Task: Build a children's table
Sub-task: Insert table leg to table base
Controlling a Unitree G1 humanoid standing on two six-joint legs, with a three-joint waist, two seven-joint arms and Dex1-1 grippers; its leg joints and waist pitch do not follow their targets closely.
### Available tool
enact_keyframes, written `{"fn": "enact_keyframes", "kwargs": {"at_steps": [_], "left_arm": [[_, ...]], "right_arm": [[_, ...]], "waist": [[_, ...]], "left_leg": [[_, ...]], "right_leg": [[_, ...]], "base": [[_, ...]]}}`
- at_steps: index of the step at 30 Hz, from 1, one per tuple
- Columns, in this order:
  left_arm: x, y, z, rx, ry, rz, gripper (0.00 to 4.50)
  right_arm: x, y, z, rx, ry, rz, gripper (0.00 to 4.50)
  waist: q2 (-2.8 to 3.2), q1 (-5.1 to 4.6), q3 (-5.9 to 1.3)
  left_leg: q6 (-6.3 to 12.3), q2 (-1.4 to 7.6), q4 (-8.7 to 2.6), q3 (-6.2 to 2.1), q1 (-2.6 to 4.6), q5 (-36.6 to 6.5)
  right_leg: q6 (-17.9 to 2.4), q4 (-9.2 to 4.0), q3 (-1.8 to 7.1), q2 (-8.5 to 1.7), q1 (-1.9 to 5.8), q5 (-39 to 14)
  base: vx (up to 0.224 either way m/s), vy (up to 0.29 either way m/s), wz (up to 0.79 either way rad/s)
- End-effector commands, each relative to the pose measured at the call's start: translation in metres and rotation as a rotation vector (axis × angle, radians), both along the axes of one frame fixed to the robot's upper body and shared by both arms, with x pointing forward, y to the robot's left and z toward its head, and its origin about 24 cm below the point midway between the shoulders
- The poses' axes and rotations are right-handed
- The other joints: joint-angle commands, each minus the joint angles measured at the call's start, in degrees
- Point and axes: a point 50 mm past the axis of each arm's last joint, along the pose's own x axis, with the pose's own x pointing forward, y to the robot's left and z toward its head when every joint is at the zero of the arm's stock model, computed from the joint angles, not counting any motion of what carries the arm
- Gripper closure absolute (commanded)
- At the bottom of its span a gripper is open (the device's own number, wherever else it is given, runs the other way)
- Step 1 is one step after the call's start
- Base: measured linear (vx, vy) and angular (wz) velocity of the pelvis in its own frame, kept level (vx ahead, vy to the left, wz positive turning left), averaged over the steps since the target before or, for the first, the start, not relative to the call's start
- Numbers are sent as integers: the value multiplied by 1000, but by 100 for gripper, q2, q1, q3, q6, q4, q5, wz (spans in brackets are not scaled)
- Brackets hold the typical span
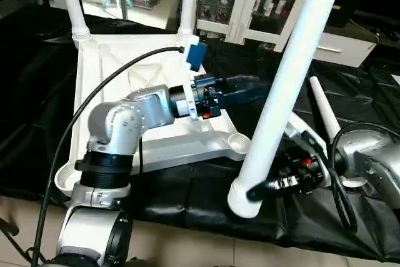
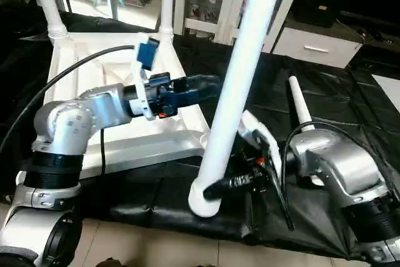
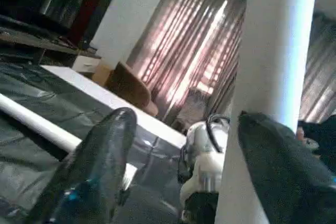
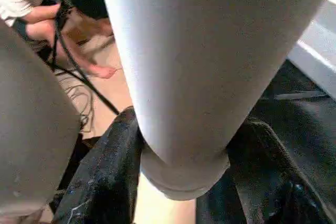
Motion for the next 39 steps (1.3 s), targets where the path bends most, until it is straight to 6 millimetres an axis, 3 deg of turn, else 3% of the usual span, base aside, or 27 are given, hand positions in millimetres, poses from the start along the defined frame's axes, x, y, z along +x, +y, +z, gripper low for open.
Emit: {"fn": "enact_keyframes", "kwargs": {"at_steps": [1, 7, 14, 17, 21, 28, 35, 39], "left_arm": [[-11, -16, 16, -14, -60, -97, 68], [-12, -20, 11, 51, -68, -80, 26], [-26, -18, 19, -52, -90, -175, 0], [-18, -14, 12, -56, -42, -129, 0], [-3, 1, -7, -32, 31, -49, 0], [-4, 13, -5, -116, 68, -75, 0], [-12, 11, 8, -172, 15, -156, 0], [-15, -2, 3, -42, -45, -138, 0]], "right_arm": [[0, -3, -5, -73, -4, 9, 251], [2, -2, -9, -110, -21, 30, 251], [7, -2, -10, -115, -36, 8, 251], [8, -3, -6, -101, -46, 5, 251], [9, -5, 0, -80, -59, -3, 251], [8, -6, 0, -75, -62, -1, 252], [8, -5, -2, -77, -54, -2, 252], [8, -3, -11, -144, -71, 21, 252]], "waist": [[-34, 33, -395], [-29, 36, -399], [-30, 33, -402], [-25, 28, -393], [-8, 34, -390], [0, 32, -396], [-4, 35, -394], [-2, 27, -386]], "left_leg": [[208, 75, -349, 33, -13, -675], [222, 82, -344, 35, -12, -611], [205, 85, -339, 36, -17, -624], [213, 76, -340, 40, -17, -678], [194, 61, -336, 37, 1, -851], [122, 68, -338, 29, -14, -879], [118, 80, -336, 31, -11, -846], [83, 90, -347, 23, -7, -906]], "right_leg": [[-682, -394, 227, -265, 402, -1890], [-760, -364, 229, -262, 413, -1658], [-827, -341, 236, -265, 425, -1577], [-798, -361, 232, -256, 421, -1663], [-603, -414, 224, -249, 396, -2059], [-699, -383, 222, -253, 407, -1911], [-766, -360, 229, -263, 410, -1850], [-681, -376, 228, -261, 405, -1971]], "base": [[0, 0, 0], [0, 0, 0], [0, 0, 0], [0, 0, 0], [0, 0, 0], [0, 0, 0], [0, 0, 0], [0, 0, 0]]}}
